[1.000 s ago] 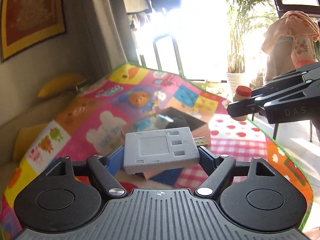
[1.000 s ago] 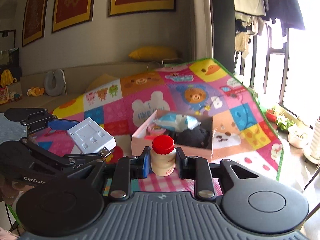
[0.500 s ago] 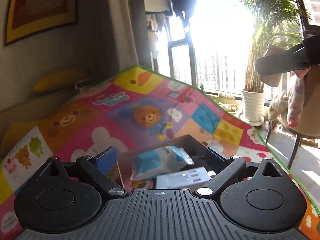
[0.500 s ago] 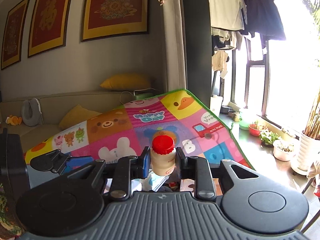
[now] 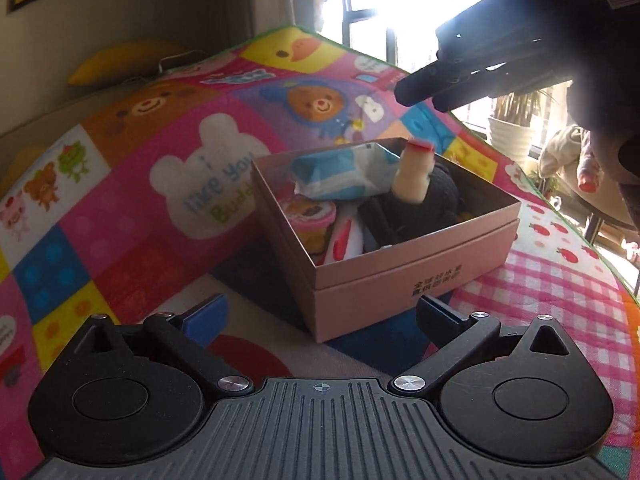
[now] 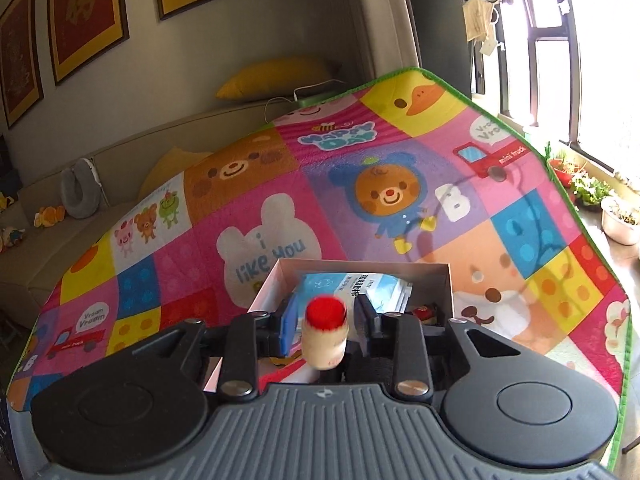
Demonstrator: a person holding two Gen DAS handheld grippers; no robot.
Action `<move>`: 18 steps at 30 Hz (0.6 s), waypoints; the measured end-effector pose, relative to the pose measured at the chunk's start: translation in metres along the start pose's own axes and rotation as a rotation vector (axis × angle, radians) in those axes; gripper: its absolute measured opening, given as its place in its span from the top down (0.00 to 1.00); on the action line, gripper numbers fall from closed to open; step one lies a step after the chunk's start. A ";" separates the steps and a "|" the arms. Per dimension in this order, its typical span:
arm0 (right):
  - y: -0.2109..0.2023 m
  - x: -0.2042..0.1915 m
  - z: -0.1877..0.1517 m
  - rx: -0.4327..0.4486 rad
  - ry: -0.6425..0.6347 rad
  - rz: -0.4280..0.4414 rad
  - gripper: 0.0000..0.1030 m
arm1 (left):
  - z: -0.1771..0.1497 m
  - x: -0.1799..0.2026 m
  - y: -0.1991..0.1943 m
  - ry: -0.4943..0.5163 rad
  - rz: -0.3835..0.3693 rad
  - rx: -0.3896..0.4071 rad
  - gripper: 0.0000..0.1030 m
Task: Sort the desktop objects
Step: 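Drop the adapter into the pink box with the left tool while the right tool drops the bottle in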
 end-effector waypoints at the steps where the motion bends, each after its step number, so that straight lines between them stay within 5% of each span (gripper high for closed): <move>1: 0.003 0.000 0.000 -0.002 0.001 -0.005 0.64 | -0.001 0.000 0.002 -0.007 -0.011 -0.005 0.00; 8: 0.027 0.027 -0.007 -0.038 0.002 -0.149 0.59 | -0.001 -0.004 0.016 -0.037 -0.041 -0.018 0.00; 13: 0.056 0.064 -0.020 -0.129 0.142 -0.169 0.16 | 0.005 -0.007 0.018 -0.079 -0.099 -0.008 0.00; 18: 0.076 0.099 -0.026 -0.187 0.386 -0.016 0.00 | 0.009 -0.013 0.024 -0.136 -0.204 0.014 0.00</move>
Point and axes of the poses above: each gripper's, at about its wrist camera, not at the fingertips, and y roughly the way its jaws point, x to its right, z to its top, the point moved 3 cm from there along y, roughly the way its jaws point, and after that the axes turned 13 degrees about -z, right-handed, at the moved point
